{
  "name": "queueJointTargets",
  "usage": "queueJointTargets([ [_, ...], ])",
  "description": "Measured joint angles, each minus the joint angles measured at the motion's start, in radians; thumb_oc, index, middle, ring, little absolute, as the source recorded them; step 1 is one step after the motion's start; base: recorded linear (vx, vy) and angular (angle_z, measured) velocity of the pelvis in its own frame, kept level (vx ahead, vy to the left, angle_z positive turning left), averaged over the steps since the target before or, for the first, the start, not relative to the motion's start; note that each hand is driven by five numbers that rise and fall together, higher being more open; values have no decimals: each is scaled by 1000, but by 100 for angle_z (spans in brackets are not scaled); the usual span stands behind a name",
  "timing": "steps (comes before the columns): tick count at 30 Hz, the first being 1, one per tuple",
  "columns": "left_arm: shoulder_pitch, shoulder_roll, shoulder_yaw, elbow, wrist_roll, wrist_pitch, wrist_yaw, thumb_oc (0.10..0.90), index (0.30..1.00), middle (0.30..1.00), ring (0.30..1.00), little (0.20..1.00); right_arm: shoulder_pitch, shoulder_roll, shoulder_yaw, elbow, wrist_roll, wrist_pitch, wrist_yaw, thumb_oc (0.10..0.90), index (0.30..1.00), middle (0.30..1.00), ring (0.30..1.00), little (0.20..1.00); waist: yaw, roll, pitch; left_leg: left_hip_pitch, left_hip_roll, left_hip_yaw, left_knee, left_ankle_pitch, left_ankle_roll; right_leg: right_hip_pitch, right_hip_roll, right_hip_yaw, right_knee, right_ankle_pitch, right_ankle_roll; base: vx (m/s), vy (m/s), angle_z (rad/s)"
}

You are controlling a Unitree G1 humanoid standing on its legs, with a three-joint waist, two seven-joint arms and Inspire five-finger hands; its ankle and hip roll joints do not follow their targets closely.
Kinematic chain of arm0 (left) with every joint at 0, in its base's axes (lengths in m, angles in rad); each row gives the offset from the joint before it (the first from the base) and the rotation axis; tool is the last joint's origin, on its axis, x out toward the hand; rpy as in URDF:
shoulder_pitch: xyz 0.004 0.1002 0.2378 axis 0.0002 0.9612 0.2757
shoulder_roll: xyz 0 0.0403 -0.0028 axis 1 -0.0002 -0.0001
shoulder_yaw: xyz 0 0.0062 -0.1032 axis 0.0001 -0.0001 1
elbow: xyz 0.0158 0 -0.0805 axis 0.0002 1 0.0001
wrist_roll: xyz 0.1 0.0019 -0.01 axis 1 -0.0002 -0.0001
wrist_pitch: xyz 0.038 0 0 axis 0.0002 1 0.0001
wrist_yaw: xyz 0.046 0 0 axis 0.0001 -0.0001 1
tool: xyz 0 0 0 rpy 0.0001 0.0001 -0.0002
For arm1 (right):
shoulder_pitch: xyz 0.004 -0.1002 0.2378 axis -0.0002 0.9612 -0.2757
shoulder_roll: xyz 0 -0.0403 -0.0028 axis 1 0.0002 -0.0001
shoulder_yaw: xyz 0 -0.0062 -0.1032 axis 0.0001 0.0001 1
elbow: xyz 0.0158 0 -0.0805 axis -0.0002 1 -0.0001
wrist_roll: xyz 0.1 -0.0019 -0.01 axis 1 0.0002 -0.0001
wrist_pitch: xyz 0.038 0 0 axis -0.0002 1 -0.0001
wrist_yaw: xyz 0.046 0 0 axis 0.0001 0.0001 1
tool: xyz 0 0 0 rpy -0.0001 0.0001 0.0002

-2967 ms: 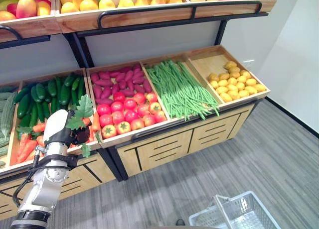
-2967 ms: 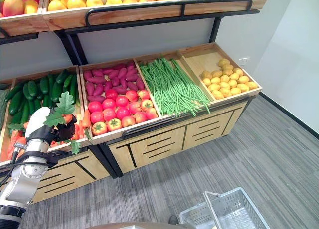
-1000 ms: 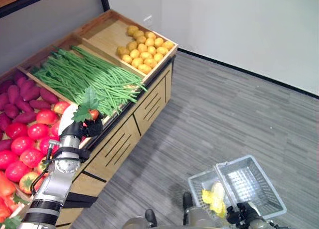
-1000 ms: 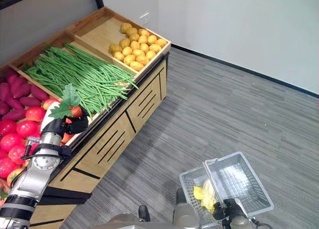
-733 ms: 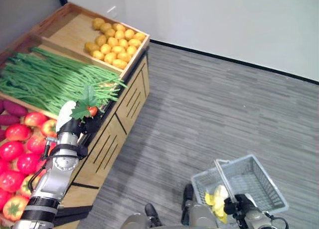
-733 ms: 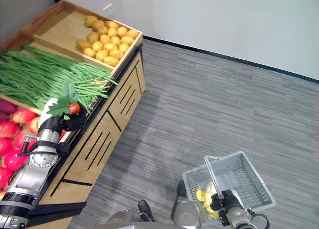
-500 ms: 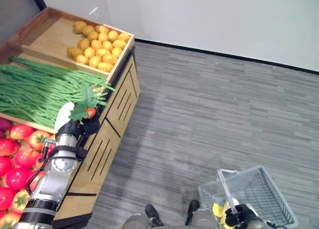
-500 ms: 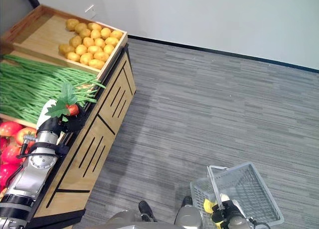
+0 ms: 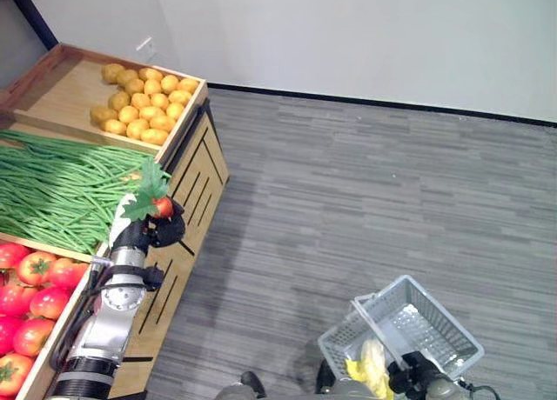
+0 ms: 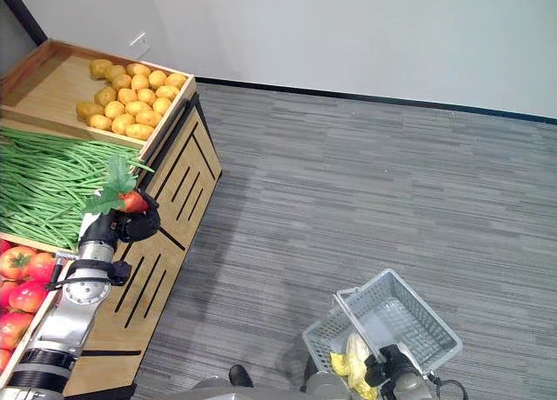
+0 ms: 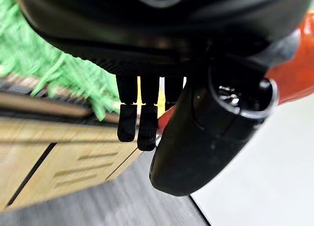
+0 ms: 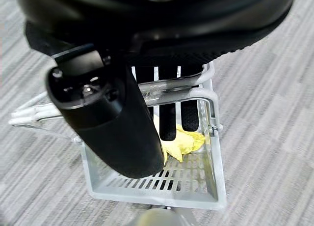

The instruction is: Get the vegetables into the basket

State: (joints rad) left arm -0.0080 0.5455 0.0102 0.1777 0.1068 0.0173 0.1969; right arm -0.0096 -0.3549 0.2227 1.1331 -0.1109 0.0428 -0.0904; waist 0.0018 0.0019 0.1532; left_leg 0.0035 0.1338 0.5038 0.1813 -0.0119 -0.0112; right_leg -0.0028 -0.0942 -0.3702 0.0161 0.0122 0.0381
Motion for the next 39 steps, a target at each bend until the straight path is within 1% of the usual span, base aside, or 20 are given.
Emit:
queueJointTargets([
  [1, 4, -9, -3, 17, -12, 4, -3, 400, 300, 300, 300, 300, 0, 2, 2, 10, 1, -6, -1, 400, 300, 300, 300, 300, 15, -11, -1, -37, 3, -64, 77, -8, -9, 4, -11, 29, 4, 1, -22, -18, 63, -35],
  [3, 33, -13, -17, 17, -13, 8, -7, 400, 300, 300, 300, 300, 1, -4, 3, 18, 1, -6, -1, 400, 300, 300, 300, 300, 35, -9, -3, -33, 2, -131, 79, -21, -42, 18, -3, 48, -9, 15, -33, -2, 120, -45],
  [4, 54, -24, -21, 10, -13, 1, -8, 400, 300, 300, 300, 300, -1, -20, 0, 17, 1, -6, -9, 400, 300, 300, 300, 300, 53, -3, -8, -23, -73, -341, -73, -40, -70, 1, 6, 74, -7, 19, -38, 51, 145, -38],
  [5, 53, -23, -21, 9, -13, 0, -6, 400, 300, 300, 300, 300, -5, -21, -2, 18, 1, -6, -10, 400, 300, 300, 300, 300, 45, -1, -8, -29, -88, -372, -110, -32, -52, -7, 14, 87, -4, 19, -37, 92, 312, -46],
  [6, 55, -22, -21, 8, -13, 0, -4, 400, 300, 300, 300, 300, -9, -22, -3, 17, 1, -6, -11, 400, 300, 300, 300, 300, 54, 13, -12, -22, -93, -388, -146, -17, -23, -15, 23, 99, 8, 19, -36, 35, 174, -39],
  [8, 54, -11, -22, 8, -11, 0, -6, 400, 300, 300, 300, 300, -15, -12, -23, 13, 1, -9, -19, 400, 300, 300, 300, 300, 48, 19, -4, -4, -85, -351, -183, 35, 11, -43, 43, 137, 50, -2, -21, 60, 317, -62],
  [10, 55, -11, -24, 6, -10, 0, -14, 400, 300, 300, 300, 300, -15, -9, -40, 9, 3, -11, -27, 400, 300, 300, 300, 300, 25, 14, 4, 17, -104, -326, -225, 49, 19, -52, 32, 157, 60, -6, -5, 32, 324, -38],
  [13, 55, -8, -40, 5, -10, -1, -23, 400, 300, 300, 300, 300, -4, 3, -81, -1, 12, -8, -31, 400, 300, 300, 300, 300, 11, 25, 14, 34, -125, -284, -270, 63, 38, -85, 6, 188, 87, 4, 14, 0, 264, -46],
  [15, 61, 1, -38, -10, -10, -1, -30, 400, 300, 300, 300, 300, -1, 9, -80, -1, 38, -8, -41, 400, 300, 300, 300, 300, 6, 25, 20, 28, -152, -235, -269, 58, 53, -127, 5, 248, 83, 36, 33, -6, 210, -89],
  [16, 67, 23, -33, -15, -10, -1, -31, 400, 300, 300, 300, 300, -25, 8, -79, -5, 47, -8, -43, 400, 300, 300, 300, 300, 12, 24, 27, 21, -154, -161, -270, 52, 64, -149, 8, 290, 56, 80, 53, 20, 131, -139],
  [17, 75, 40, -27, -18, -10, -1, -31, 400, 300, 300, 300, 300, -42, 8, -78, -8, 49, -8, -42, 400, 300, 300, 300, 300, 19, 23, 36, 24, -152, -124, -269, 45, 69, -151, 8, 293, 27, 120, 64, 33, 99, -130],
  [19, 69, 58, -27, -17, -10, 0, -37, 400, 300, 300, 300, 300, -56, 9, -76, -18, 49, -8, -41, 400, 300, 300, 300, 300, 16, 26, 40, 22, -146, -94, -268, 38, 79, -139, -4, 225, -1, 129, 71, 33, 24, -70],
  [20, 65, 61, -27, -46, -10, -4, -39, 400, 300, 300, 300, 300, -50, 8, -63, -10, 49, 5, -43, 400, 300, 300, 300, 300, 19, 28, 42, 23, -141, -78, -268, 31, 87, -99, -50, 95, 49, 74, 71, 60, -12, -32],
  [22, 68, 60, -29, -52, -9, -3, -45, 400, 300, 300, 300, 300, -44, 9, -58, -18, 50, 9, -42, 400, 300, 300, 300, 300, 32, 32, 45, 34, -132, -47, -268, 32, 85, -64, -63, 56, 51, 43, 76, 41, -15, -38],
  [23, 79, 61, -30, -51, -8, 0, -53, 400, 300, 300, 300, 300, -34, 11, -57, -29, 49, 16, -42, 400, 300, 300, 300, 300, 65, 29, 44, 47, -128, -20, -268, 28, 79, -40, -65, 36, 16, 50, 77, 29, -28, -63],
  [25, 93, 64, -33, -52, -7, 3, -64, 400, 300, 300, 300, 300, -18, 5, -56, -59, 48, 22, -44, 400, 300, 300, 300, 300, 68, 20, 39, 53, -138, -18, -268, 27, 65, 4, -66, 85, -55, 68, 87, 41, -75, -37],
  [29, 94, 65, -66, -55, -7, 3, -95, 400, 300, 300, 300, 300, -6, -26, -35, -135, 47, 39, -43, 400, 300, 300, 300, 300, 62, 27, 36, 67, -122, -26, -268, 34, 55, 30, -38, 99, -79, 70, 80, 29, -93, -8],
  [34, 10, 64, -216, -55, -7, 0, -159, 400, 300, 300, 300, 300, -20, -69, -34, -292, 46, 43, -42, 400, 300, 300, 300, 300, 37, 28, 34, 87, -109, -58, -268, 43, 41, 75, -26, 72, -99, 67, 66, 43, -141, 14],
  [37, 0, 60, -253, -50, -7, -1, -178, 400, 300, 300, 300, 300, -42, -75, -29, -333, 40, 42, -39, 400, 300, 300, 300, 300, 31, 33, 24, 92, -108, -67, -268, 45, 38, 84, -26, 64, -101, 66, 62, 31, -102, 10],
  [39, -46, 60, -306, -2, 13, 1, -189, 400, 300, 300, 300, 300, -63, -103, -13, -368, 39, 61, -27, 400, 300, 300, 300, 300, 33, 48, 11, 92, -109, -88, -268, 48, 35, 94, -26, 43, -101, 64, 60, 21, -102, 24],
])
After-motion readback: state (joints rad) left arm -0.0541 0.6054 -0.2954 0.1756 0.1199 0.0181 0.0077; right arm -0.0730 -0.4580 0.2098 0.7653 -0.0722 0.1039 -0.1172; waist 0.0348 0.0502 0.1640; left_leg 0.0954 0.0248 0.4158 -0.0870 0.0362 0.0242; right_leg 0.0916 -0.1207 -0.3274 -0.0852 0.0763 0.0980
